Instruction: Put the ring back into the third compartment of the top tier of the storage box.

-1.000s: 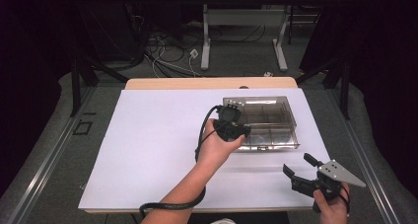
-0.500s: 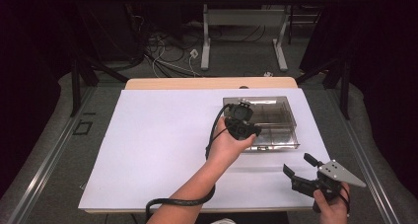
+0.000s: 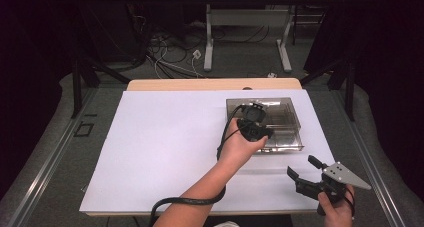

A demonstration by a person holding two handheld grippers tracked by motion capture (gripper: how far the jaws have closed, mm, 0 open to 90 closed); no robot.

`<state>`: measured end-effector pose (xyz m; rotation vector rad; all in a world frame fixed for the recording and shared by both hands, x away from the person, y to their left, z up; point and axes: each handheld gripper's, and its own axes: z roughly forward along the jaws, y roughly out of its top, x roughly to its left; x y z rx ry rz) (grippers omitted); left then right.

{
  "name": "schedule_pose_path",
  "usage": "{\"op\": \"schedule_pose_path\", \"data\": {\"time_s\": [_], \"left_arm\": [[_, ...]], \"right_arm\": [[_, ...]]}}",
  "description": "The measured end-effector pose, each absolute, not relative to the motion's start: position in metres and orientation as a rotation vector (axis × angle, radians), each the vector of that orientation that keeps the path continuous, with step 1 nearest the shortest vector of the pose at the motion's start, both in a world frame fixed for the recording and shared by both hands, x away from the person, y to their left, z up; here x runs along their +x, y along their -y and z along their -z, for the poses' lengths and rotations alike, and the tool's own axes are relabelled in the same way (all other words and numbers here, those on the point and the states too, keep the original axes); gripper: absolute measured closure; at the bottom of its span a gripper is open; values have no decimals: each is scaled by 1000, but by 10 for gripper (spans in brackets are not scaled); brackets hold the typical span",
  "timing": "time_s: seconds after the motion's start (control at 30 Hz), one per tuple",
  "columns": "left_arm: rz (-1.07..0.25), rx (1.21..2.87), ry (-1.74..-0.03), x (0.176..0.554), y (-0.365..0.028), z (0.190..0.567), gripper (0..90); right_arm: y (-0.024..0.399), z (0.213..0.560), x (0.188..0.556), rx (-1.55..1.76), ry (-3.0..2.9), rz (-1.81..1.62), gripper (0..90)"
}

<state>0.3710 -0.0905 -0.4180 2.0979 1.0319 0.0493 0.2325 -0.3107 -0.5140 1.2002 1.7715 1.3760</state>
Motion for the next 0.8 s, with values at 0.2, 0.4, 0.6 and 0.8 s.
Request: {"op": "schedule_pose_path", "data": {"time_s": [0.2,0.4,0.6,0.8], "left_arm": [[-48,2095,-1015,372,96,421,699],[-48,2086,-1002,372,102,425,699],[-51,2082,-989,372,108,428,699],[-54,2069,-983,372,116,434,699]], "right_arm": [[311,514,232,1203,-1770,-1380,150],[311,514,233,1202,-1769,-1383,150],[311,514,233,1202,-1767,-1384,150],[311,514,233,1203,-1768,-1381,150]]}}
